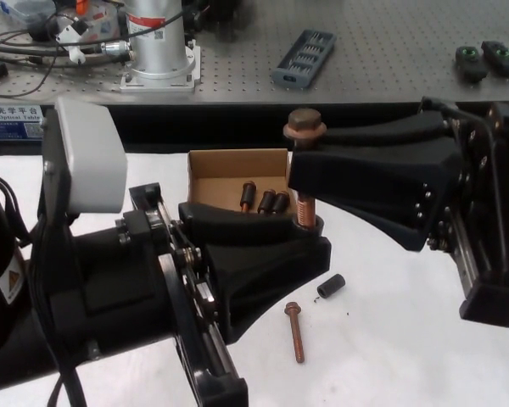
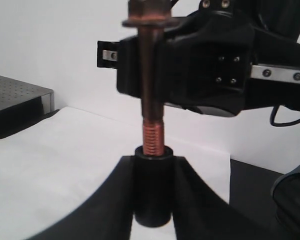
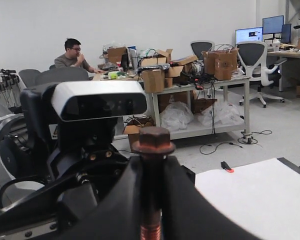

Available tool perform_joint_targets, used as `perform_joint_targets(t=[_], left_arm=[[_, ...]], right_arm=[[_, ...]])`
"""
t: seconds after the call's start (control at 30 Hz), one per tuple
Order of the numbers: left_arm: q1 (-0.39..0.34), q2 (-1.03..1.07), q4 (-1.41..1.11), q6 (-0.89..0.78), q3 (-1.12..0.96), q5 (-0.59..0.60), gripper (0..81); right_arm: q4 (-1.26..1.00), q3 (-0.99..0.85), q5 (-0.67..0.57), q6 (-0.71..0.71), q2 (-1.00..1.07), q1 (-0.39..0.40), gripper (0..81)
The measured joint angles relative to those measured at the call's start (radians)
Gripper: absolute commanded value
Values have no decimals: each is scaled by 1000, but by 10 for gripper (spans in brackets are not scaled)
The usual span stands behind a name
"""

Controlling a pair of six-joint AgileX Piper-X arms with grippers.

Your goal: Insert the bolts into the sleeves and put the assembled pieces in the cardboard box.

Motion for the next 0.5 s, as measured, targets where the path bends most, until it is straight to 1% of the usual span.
perform_joint_targets(t=[0.3,0.4,0.43,0.5], left_arm=[[0,0,-27,0,0,-13,6],[0,2,-40,0,1,-30,6],[0,2,-41,0,1,-30,6],[0,2,-41,0,4,-33,6]], right_arm=[[8,-2,7,15,0,0,20],[22,-4,2,21,0,0,5],[27,-5,1,21,0,0,13],[39,-5,-4,21,0,0,78]])
